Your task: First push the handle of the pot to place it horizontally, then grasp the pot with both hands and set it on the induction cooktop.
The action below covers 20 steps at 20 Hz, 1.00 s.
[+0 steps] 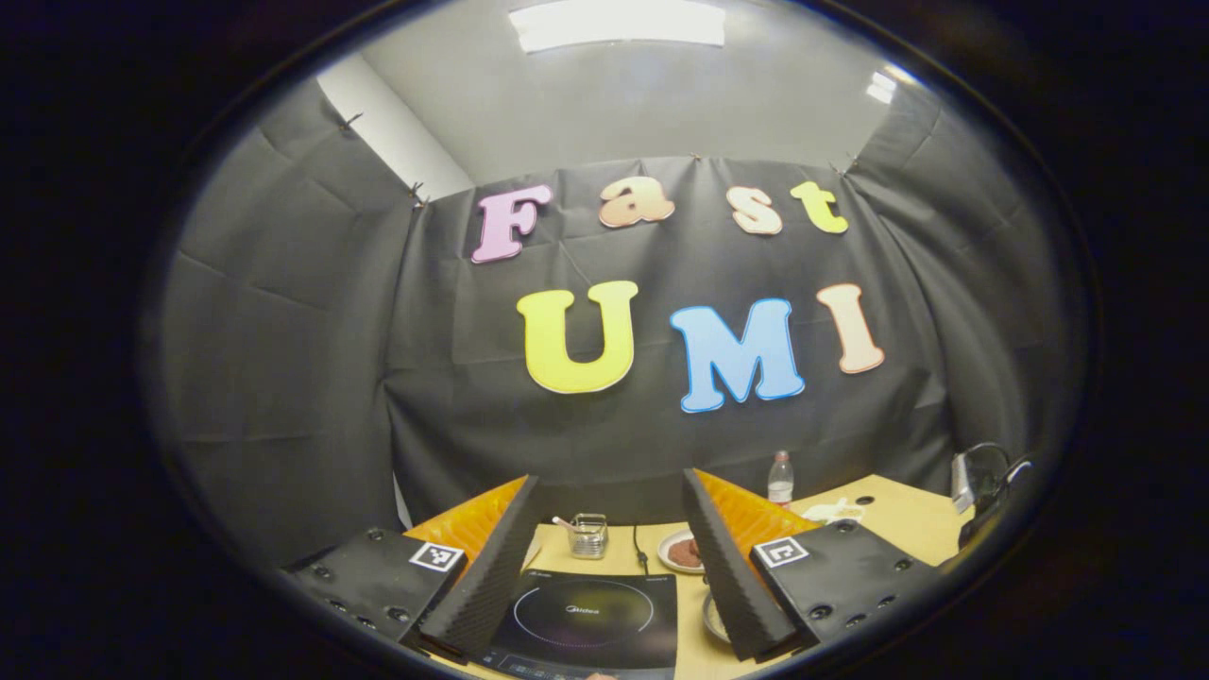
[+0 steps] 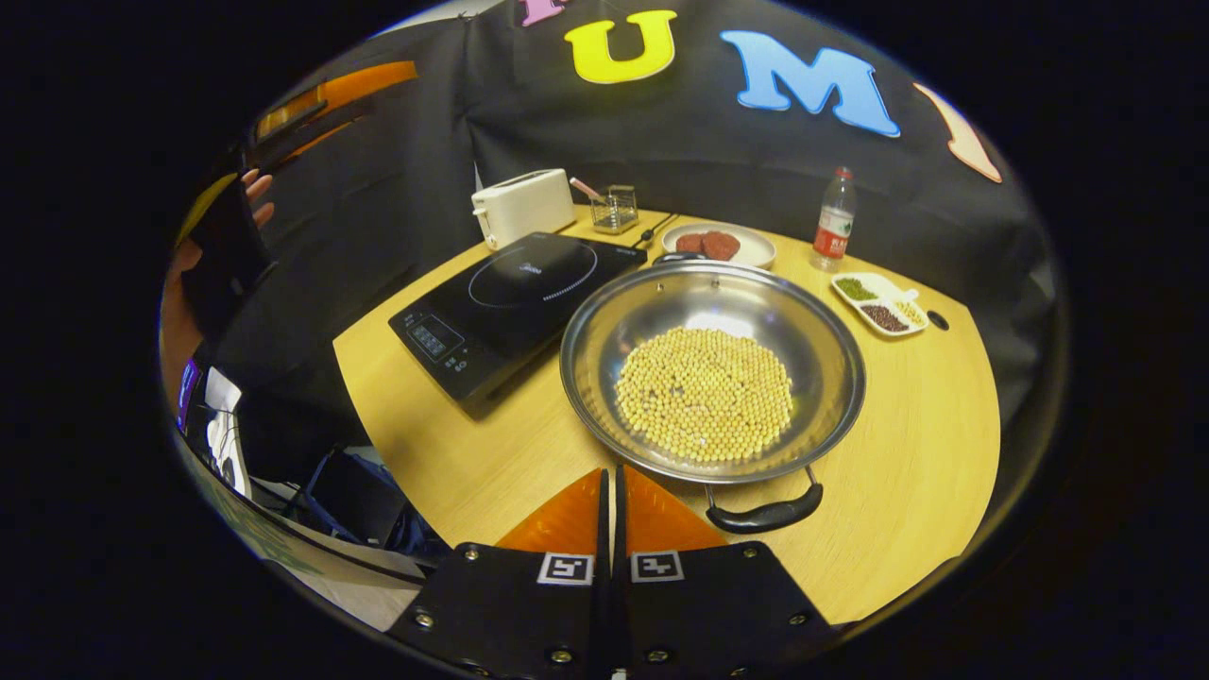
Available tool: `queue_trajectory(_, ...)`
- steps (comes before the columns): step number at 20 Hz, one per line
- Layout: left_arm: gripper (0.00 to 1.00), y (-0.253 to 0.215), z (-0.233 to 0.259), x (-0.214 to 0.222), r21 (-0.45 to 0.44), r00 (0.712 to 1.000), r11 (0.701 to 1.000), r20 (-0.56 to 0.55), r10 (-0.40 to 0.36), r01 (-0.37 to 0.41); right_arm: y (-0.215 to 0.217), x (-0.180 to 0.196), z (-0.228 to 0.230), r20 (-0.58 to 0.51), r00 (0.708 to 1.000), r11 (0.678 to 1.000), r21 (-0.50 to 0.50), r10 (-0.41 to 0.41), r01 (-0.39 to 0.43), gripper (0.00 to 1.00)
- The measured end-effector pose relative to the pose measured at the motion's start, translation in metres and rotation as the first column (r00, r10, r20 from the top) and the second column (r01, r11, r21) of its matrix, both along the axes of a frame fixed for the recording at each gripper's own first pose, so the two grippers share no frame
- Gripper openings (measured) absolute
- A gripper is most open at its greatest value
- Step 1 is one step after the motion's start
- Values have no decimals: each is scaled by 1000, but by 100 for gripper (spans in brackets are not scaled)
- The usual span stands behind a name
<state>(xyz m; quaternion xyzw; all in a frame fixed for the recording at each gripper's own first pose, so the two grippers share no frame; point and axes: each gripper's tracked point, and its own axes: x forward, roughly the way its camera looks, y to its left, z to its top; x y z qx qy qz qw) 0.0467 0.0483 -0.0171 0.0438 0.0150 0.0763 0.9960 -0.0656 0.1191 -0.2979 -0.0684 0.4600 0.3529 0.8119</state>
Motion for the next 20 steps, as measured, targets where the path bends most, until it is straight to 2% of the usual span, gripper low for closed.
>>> queue_trajectory(3, 99, -6, -2, 2, 13, 1000, 1000, -8, 3, -3, -9, 3, -16, -46, 999, 1000, -26, -6, 5, 0)
queue_trajectory(7, 99, -18, -6, 9, 16, 1000, 1000, -19, -1, 2, -23, 13, -31, -49, 999, 997, -78, -19, 16, 1)
queue_trajectory(10, 99, -28, -8, 16, 13, 1000, 1000, -23, -12, 12, -27, 14, -33, -76, 996, 997, -69, -37, 32, 0)
queue_trajectory(17, 99, -47, -16, 32, 5, 999, 1000, -27, -25, 25, -63, 37, -41, -41, 996, 988, -136, -85, 79, 0)
queue_trajectory(20, 93, -52, -22, 36, 1, 999, 1000, -36, -24, 24, -79, 49, -42, -24, 993, 982, -152, -117, 112, 0)
